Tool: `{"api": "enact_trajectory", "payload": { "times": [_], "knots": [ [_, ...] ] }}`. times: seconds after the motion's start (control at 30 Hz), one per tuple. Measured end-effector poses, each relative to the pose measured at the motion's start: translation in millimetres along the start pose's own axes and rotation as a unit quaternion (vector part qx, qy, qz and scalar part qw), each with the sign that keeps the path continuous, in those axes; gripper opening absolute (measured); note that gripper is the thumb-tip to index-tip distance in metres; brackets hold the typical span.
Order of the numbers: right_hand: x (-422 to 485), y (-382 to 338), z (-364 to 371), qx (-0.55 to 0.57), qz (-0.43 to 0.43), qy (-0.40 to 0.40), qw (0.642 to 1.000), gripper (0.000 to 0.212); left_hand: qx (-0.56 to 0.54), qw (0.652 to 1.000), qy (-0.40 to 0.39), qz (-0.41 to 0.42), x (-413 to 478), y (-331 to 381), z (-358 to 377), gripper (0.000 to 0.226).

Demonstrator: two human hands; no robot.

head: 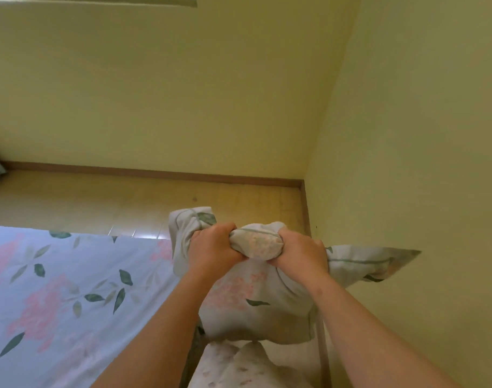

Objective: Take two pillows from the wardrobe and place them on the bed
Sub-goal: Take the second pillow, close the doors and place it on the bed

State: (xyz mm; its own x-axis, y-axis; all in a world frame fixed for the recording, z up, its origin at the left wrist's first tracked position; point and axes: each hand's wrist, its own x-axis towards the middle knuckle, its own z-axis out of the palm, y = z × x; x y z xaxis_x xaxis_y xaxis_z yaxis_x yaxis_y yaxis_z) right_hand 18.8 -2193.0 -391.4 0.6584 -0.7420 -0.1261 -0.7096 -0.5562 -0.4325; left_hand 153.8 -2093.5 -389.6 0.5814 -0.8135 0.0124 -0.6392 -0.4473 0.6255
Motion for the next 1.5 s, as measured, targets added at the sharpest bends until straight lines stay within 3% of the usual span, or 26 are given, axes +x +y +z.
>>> {"api": "enact_trajectory", "payload": {
  "times": [0.23,0.5,0.6,0.97,1.23,1.33,1.5],
  "knots": [
    [117,-4,-4,-0.011,-0.015,-0.01,1.0,0.033,0.002,1.0,0.017,-0.017,108,-16,-1,0.025],
    [270,-23,-18,-0.028,-0.027,-0.041,0.998,0.019,-0.011,0.999,0.031,-0.04,251,-41,-12,0.031],
    [318,-33,-20,-0.045,-0.04,-0.042,0.997,0.024,-0.018,0.998,0.033,-0.058,293,-50,-20,0.04],
    [471,-72,-8,-0.064,-0.137,-0.087,0.985,0.024,0.004,0.985,0.096,-0.142,404,-91,-41,0.042],
    [611,-89,-10,-0.083,-0.254,-0.162,0.95,0.022,0.026,0.954,0.163,-0.25,504,-108,-42,0.038],
    [649,-110,-12,-0.083,-0.308,-0.168,0.933,0.029,0.012,0.928,0.209,-0.307,525,-112,-48,0.031],
    [679,-161,3,-0.072,-0.407,-0.186,0.891,0.034,-0.01,0.881,0.254,-0.398,527,-132,-68,0.041]
  ]
}}
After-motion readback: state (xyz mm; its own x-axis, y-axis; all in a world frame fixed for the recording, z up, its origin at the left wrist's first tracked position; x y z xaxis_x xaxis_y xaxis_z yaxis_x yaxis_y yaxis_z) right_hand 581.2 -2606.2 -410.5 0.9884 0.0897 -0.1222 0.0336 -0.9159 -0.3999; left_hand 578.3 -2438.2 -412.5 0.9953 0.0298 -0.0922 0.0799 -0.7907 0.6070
